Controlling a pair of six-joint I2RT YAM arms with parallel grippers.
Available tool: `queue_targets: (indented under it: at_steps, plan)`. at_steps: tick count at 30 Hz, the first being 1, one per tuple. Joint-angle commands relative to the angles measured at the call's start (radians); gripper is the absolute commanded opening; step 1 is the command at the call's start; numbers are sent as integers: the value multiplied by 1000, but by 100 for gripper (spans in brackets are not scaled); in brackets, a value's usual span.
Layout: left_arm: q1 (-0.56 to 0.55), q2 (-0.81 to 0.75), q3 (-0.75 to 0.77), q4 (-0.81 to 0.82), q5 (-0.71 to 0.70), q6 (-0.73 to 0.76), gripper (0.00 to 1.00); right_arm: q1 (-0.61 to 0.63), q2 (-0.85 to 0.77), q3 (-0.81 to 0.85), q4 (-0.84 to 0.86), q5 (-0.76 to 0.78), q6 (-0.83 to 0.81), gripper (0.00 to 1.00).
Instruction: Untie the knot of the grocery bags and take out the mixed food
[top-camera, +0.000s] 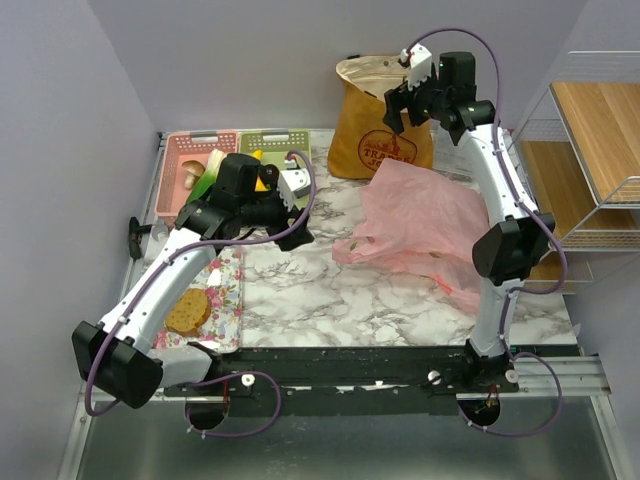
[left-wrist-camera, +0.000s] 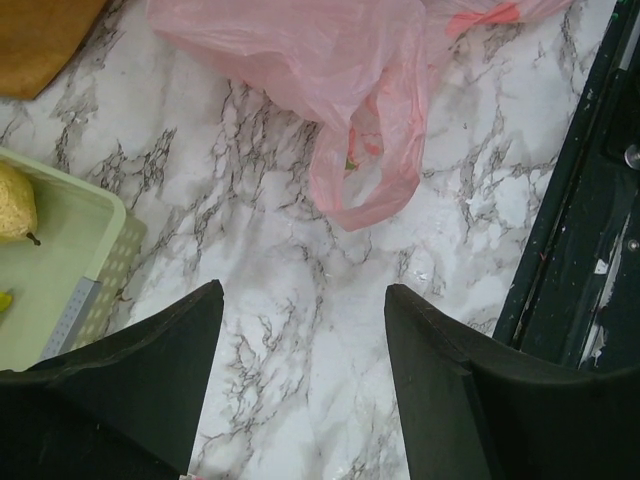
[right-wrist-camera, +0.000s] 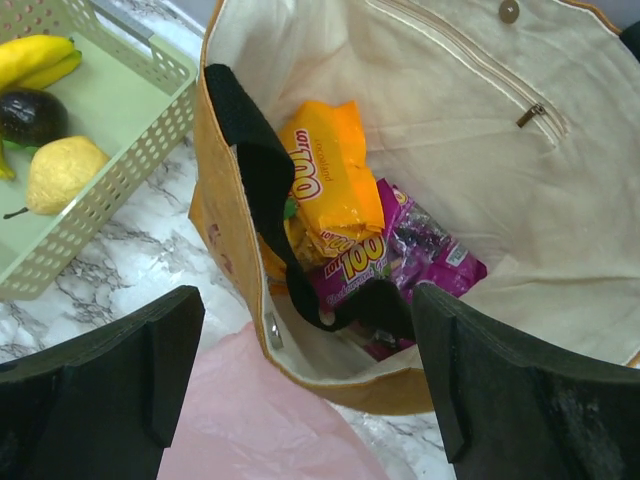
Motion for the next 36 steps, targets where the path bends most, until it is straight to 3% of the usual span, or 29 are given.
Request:
queue_targets:
  at_steps: [1,4,6,10,12,16,18,20,30,36]
  plan:
    - [8,-30,-30,-20,-32,18,67,11,46,-9,16,26,-44,88]
    - [11,-38,-40,-18,-44,23,67,12,64,-33,13,52,-74,75]
    - [12,-41,-44,-22,-46,27,67,16,82,-7,-43,35,-105,74]
    - [15,-49,-53,-25,-50,35,67,63,105,35,-197,29,-242,90]
    - [15,-50,-55,-27,-53,38,67,86,97,-15,-189,87,-303,91]
    - [17,-49,-55,-28,-57,40,67,91,97,-76,-58,205,-310,60]
    - [17,-50,-55,-31,-59,41,67,91,111,-69,24,280,-293,34]
    - [17,-51,-56,-33,-64,43,67,91,119,-70,143,369,-270,1]
    - [30,-79,-84,-43,-76,51,67,91,77,-179,983,579,-168,1]
    - [38,-90,-105,-33,-91,41,68,89,104,-71,1209,600,-148,1]
